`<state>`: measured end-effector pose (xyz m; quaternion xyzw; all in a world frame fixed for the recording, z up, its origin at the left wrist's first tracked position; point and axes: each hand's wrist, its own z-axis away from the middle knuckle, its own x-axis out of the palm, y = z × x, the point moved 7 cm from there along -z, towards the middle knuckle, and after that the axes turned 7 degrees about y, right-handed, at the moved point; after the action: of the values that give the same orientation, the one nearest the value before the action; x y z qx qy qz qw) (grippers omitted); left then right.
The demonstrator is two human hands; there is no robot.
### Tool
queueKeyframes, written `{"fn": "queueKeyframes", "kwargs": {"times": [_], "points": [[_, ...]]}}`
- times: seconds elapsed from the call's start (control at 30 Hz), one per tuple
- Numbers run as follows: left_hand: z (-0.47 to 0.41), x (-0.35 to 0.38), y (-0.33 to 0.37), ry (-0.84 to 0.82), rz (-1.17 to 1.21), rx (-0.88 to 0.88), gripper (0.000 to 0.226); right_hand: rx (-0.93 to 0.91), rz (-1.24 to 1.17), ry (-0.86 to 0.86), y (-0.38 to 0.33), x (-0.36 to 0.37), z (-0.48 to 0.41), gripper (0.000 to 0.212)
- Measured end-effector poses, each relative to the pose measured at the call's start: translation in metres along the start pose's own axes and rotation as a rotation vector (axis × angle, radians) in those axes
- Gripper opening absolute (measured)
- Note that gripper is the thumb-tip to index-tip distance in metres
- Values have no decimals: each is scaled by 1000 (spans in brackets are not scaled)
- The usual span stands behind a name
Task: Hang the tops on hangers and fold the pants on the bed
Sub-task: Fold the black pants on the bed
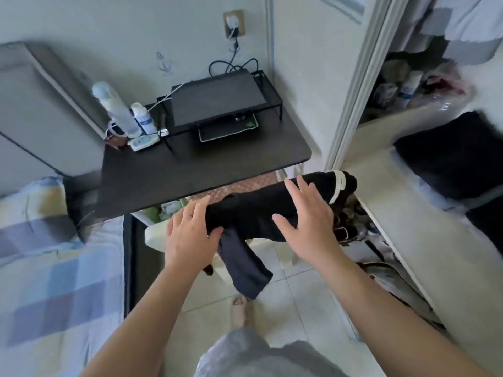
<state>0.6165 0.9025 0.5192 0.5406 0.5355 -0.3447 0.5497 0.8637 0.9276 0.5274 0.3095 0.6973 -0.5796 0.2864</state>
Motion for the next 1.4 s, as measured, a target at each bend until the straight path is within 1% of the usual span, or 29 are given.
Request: {"fn": "queueKeyframes", "kwargs": {"times": [0.07,0.13,0.23,0.3,0.4,0.47,0.6,0.67,0.7,0.77,0.8,0.87,0.93,0.97,1.0,1.1,1.17,1.23,1.33,1.4], "points": [[2,0,-22,11,-12,-21,62,-75,42,-65,-25,21,-5,73],[-1,1,-27,30,5,2,53,-134,75,-129,-48,43,-8,70],[-10,-3,-29,25,86,12,38,-186,182,-146,-70,65,-9,63],[-14,-7,-35,-10,149,28,33,-173,220,-108,-78,71,-11,54],[-16,-12,-45,-22,198,47,27,-138,205,-34,-83,70,-13,42],[-17,-12,-48,-46,197,62,28,-139,182,8,-87,69,-10,39],[-25,-4,-53,-193,204,82,35,-281,135,173,-103,58,-1,28],[-27,-4,-54,-244,248,79,32,-336,106,221,-111,52,2,19],[-27,-6,-54,-238,286,79,26,-345,96,230,-116,50,3,15],[-22,-13,-59,-170,365,87,9,-339,103,210,-129,49,7,13],[-17,-17,-62,-129,377,109,10,-321,118,173,-136,53,10,15],[-6,-24,-70,-70,397,150,17,-225,137,83,-147,64,14,20],[3,-36,-80,-23,500,133,17,-139,100,46,-159,69,18,16],[5,-46,-84,-8,560,112,17,-127,70,44,-167,70,22,12],[6,-56,-90,-1,613,81,19,-125,49,32,-176,73,26,12],[5,-95,-122,53,757,-11,18,-148,42,-45,-210,87,38,39],[4,-122,-153,107,818,-26,16,-151,26,-63,-235,97,42,44],[5,-150,-188,160,853,-11,16,-164,-9,-90,-267,113,45,42],[12,-192,-244,259,888,3,18,-249,-69,-136,-329,144,51,24],[21,-222,-288,346,898,-25,18,-318,-119,-163,-378,164,54,18]]}}
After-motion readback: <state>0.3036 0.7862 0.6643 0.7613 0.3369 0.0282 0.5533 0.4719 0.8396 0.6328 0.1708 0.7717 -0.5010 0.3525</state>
